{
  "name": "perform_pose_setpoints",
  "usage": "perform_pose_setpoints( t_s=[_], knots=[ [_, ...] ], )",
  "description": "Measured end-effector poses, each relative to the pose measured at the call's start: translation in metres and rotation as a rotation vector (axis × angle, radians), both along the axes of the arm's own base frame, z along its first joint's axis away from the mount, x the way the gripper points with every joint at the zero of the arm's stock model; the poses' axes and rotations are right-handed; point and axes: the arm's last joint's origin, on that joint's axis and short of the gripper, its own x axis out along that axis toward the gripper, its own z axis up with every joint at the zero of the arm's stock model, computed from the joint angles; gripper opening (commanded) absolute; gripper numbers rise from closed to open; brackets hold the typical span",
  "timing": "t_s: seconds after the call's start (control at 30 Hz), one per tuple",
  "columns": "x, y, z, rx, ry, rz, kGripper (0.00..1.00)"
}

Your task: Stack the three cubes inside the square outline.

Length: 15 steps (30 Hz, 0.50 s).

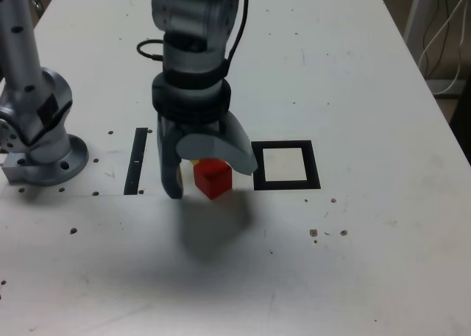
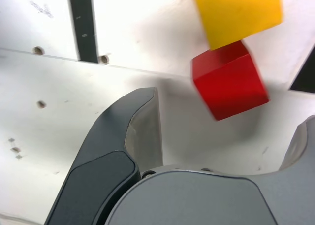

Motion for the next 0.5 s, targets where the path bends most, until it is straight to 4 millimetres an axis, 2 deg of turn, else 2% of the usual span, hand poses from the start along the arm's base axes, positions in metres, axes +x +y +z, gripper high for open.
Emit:
perform_pose_setpoints(
  t_s=[0.13, 0.27, 0.5],
  knots=[
    [0.002, 0.001, -0.014, 0.023, 0.001, 0.008, 0.95],
    [0.003, 0.001, -0.02, 0.027, -0.004, 0.01, 0.93],
    [0.003, 0.003, -0.032, 0.047, 0.035, 0.021, 0.81]
  ],
)
